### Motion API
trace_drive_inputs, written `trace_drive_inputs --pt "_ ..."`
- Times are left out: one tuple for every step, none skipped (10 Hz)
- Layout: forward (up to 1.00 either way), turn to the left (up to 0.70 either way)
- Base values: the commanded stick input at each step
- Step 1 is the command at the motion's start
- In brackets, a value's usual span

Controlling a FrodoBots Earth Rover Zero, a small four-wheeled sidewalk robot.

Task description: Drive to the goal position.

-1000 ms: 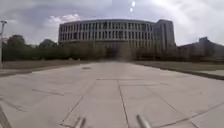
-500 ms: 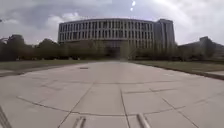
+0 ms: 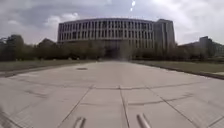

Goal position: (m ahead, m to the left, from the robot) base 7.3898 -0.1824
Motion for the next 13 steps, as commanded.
trace_drive_inputs --pt "1.00 0.00" --pt "1.00 0.00" --pt "1.00 0.00" --pt "1.00 0.00" --pt "1.00 0.00" --pt "1.00 0.00" --pt "1.00 0.00" --pt "1.00 0.00" --pt "1.00 0.00" --pt "1.00 0.00" --pt "1.00 0.00" --pt "1.00 0.00" --pt "1.00 0.00"
